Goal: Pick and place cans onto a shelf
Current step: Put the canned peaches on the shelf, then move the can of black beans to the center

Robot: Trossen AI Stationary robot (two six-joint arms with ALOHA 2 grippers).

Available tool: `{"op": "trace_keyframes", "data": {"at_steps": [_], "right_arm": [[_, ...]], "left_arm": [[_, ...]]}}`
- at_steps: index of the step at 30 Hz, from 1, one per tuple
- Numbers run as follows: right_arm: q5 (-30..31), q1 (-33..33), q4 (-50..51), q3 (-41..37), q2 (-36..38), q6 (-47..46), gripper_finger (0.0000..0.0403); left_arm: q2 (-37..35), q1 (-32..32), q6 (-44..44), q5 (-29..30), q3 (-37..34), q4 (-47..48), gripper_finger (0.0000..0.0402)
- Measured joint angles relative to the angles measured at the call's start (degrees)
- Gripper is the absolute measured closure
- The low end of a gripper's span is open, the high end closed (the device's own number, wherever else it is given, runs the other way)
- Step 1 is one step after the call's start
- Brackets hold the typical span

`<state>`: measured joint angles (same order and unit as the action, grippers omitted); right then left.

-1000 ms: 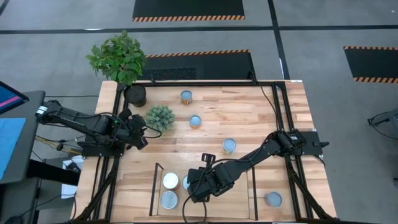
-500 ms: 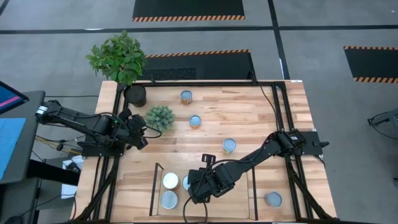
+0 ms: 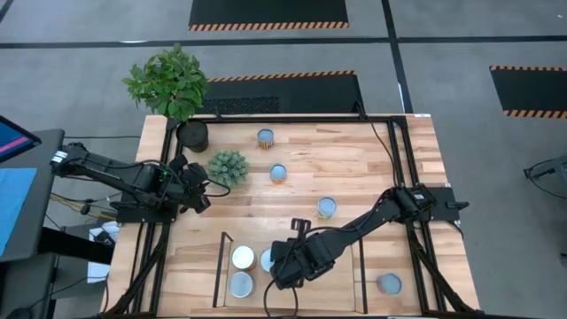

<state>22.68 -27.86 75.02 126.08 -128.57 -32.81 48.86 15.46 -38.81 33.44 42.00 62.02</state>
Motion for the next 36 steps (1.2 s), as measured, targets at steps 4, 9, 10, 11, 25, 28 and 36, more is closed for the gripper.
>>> {"op": "trace_keyframes", "data": {"at_steps": [4, 9, 10, 11, 25, 28, 36], "right_arm": [[2.8, 2.0, 9.4, 4.3, 0.2, -0.3, 0.038], [4.6, 6.8, 14.5, 8.9, 0.8, 7.3, 0.0379], [4.4, 8.2, 14.4, 8.3, 1.7, 10.2, 0.0378], [4.3, 9.7, 14.6, 8.3, 2.4, 12.8, 0.0377], [-11.0, 43.9, 9.2, 8.4, 9.4, 47.3, 0.0381], [-22.8, 51.2, 5.1, 8.5, 7.4, 52.0, 0.0378], [-26.6, 57.0, 2.1, 8.3, -1.0, 64.8, 0.0367]], "left_arm": [[0.0, 0.0, 0.0, 0.0, 0.0, 0.0, 0.0322], [0.0, 0.0, -0.2, -0.1, 0.0, 0.0, 0.0322], [0.0, 0.0, -0.3, -0.1, 0.0, 0.0, 0.0322], [0.0, 0.0, -0.3, -0.1, 0.0, 0.0, 0.0322], [0.0, 0.0, -0.2, 0.1, 0.0, 0.1, 0.0322], [0.0, 0.0, -0.1, 0.1, 0.0, 0.1, 0.0322], [0.0, 0.0, 0.0, 0.3, 0.0, 0.0, 0.0322]]}}
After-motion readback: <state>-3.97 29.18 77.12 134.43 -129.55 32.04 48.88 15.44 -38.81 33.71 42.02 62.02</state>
